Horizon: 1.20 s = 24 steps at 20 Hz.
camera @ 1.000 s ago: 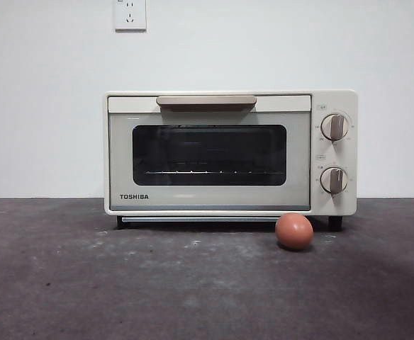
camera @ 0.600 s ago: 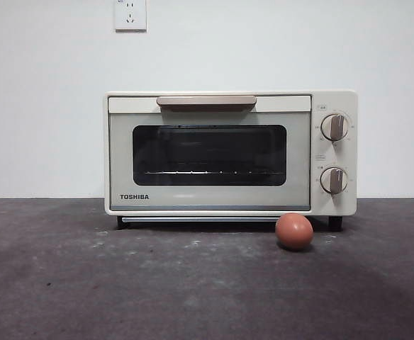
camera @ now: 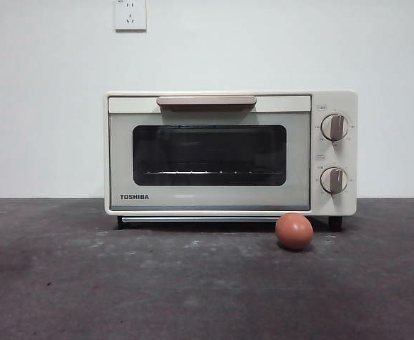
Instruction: Eggoven
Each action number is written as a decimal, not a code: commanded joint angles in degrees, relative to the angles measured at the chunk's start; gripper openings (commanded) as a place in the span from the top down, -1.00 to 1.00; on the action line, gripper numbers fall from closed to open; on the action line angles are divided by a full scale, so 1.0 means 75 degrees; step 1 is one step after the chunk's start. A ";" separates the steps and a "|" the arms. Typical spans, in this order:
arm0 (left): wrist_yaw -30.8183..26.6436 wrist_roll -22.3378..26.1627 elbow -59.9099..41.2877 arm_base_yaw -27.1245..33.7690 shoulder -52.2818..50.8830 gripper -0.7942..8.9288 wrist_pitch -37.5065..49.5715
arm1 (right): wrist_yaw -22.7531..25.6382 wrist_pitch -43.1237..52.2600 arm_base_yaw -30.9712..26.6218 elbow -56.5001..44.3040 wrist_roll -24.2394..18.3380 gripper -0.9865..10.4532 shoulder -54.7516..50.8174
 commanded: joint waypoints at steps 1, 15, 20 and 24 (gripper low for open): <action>0.0201 0.0589 0.0277 -0.0096 0.0239 0.82 -0.0259 | -0.0195 -0.0341 0.0207 0.0376 -0.0627 0.82 0.0318; 0.0198 0.0755 0.0318 -0.0259 0.0396 0.82 -0.0420 | -0.0087 0.0545 0.0664 0.0507 0.0073 0.16 0.1244; 0.0198 0.0755 0.0318 -0.0259 0.0396 0.82 -0.0411 | 0.0408 0.2075 0.1539 0.0507 0.0676 0.16 0.2684; 0.0198 0.0755 0.0318 -0.0259 0.0396 0.82 -0.0411 | 0.1833 0.3421 0.2623 0.0510 0.1055 0.16 0.4170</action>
